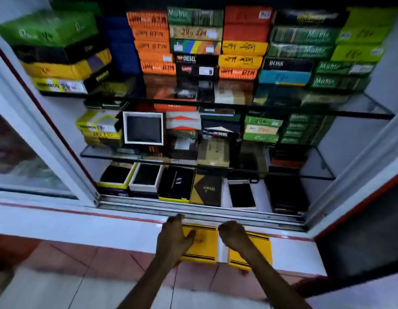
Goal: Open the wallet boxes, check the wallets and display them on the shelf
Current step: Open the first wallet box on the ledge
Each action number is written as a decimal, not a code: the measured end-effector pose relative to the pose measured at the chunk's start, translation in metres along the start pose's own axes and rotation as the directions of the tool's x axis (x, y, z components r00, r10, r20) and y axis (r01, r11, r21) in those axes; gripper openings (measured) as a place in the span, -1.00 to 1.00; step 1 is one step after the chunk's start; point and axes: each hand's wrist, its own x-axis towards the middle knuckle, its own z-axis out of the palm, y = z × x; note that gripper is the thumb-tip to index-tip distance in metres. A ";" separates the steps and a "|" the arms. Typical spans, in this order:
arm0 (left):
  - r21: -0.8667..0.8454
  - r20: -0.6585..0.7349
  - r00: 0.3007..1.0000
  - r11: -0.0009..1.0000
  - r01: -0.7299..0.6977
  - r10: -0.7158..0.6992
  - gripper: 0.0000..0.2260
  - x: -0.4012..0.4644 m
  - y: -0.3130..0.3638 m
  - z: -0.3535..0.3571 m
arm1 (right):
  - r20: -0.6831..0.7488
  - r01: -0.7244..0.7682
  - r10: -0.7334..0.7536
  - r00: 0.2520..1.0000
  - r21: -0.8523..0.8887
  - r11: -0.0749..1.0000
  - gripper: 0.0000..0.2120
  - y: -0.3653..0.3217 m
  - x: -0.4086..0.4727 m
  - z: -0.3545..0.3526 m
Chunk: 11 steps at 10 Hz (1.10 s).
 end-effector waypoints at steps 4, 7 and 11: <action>0.102 0.112 0.970 0.973 0.207 -0.218 -0.01 -0.007 0.019 0.048 | 0.290 -0.326 0.181 0.940 0.602 0.729 -0.46 0.016 0.039 0.021; -0.091 0.112 0.947 0.946 0.311 -0.301 0.03 -0.001 0.034 0.040 | 0.247 -0.291 0.163 0.955 0.691 0.661 -0.65 0.025 0.041 0.025; -0.882 0.207 0.882 0.310 0.356 -0.423 -0.79 0.007 -0.078 -0.005 | -0.256 0.107 -0.086 0.963 0.070 0.992 -0.82 0.037 0.050 0.041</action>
